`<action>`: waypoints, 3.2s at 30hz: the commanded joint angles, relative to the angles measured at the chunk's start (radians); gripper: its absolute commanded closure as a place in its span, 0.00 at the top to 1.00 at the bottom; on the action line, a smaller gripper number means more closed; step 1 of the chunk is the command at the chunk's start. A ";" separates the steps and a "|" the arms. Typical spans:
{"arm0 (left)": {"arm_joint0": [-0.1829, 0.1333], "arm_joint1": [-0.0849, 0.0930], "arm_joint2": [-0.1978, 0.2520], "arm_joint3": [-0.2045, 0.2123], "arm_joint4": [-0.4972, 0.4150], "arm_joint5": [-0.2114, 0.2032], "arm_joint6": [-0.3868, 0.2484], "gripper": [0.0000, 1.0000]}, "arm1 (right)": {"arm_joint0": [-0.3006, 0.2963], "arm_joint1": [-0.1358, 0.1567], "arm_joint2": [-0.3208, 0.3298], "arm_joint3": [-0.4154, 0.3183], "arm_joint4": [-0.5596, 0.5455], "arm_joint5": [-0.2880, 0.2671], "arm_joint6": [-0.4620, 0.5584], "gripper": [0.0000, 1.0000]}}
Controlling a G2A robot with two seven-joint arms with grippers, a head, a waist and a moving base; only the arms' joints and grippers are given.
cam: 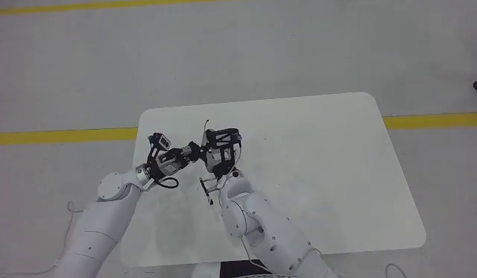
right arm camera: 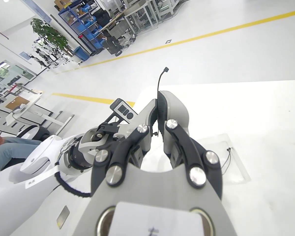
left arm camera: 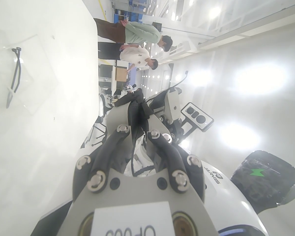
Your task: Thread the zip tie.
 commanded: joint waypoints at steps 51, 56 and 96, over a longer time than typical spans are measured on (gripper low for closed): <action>0.000 0.000 0.000 0.000 0.000 0.000 0.000 0.00 | 0.019 -0.012 -0.001 0.022 -0.031 0.000 0.017 0.00; 0.000 0.000 0.000 0.000 0.000 0.000 0.000 0.00 | 0.021 -0.013 -0.002 0.027 -0.037 0.000 0.019 0.00; 0.000 0.000 0.000 0.000 0.000 0.000 0.000 0.00 | 0.003 -0.007 0.017 0.006 -0.072 0.000 0.091 0.00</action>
